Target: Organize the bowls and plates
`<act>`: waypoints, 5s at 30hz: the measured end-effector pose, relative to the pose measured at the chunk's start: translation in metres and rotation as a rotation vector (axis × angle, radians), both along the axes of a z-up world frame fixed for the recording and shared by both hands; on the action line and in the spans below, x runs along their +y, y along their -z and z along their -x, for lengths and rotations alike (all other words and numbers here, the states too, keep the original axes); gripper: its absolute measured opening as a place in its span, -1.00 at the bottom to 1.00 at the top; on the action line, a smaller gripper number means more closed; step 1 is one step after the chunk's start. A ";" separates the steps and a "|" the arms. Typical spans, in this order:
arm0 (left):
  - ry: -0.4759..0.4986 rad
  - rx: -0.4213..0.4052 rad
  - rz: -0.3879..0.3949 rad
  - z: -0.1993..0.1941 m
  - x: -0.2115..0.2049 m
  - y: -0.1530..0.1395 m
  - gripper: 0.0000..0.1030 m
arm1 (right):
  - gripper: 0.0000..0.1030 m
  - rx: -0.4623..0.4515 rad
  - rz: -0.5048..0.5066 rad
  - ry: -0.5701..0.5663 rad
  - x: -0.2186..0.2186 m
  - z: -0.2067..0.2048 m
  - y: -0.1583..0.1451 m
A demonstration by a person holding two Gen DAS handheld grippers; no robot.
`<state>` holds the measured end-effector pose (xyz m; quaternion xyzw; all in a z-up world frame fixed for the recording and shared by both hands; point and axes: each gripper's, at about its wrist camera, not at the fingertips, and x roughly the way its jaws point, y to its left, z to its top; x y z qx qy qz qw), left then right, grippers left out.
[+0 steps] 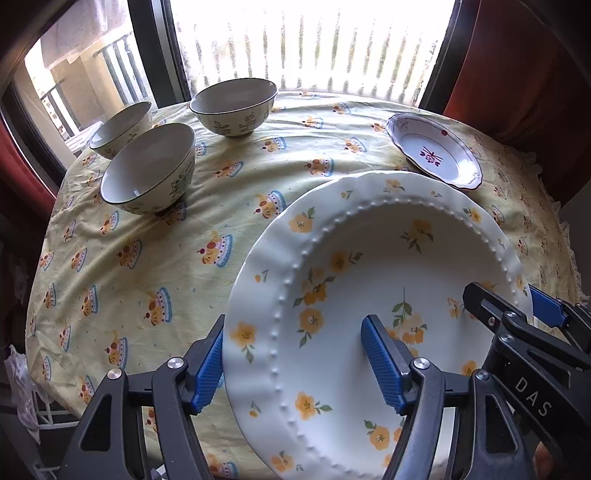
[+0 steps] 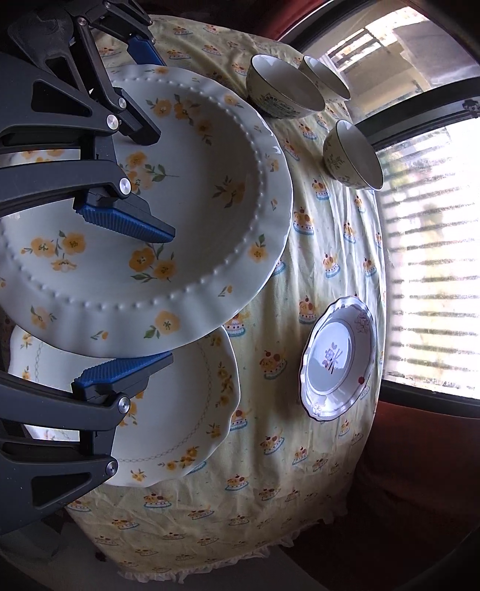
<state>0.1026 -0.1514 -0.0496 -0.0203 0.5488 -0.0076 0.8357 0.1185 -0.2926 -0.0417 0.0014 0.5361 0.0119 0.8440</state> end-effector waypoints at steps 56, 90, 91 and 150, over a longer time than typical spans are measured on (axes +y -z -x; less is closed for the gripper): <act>-0.046 0.048 -0.064 -0.006 -0.172 0.067 0.80 | 0.08 0.061 0.018 -0.018 -0.183 0.004 0.045; 0.180 0.074 0.011 -0.008 -0.094 0.024 0.81 | 0.41 0.067 0.022 0.113 -0.103 0.009 0.014; 0.187 0.061 0.012 -0.008 -0.090 0.018 0.81 | 0.41 0.053 0.018 0.114 -0.097 0.010 0.008; -0.012 -0.025 -0.070 -0.270 -0.164 0.067 0.67 | 0.56 -0.023 -0.092 0.008 -0.140 -0.281 0.062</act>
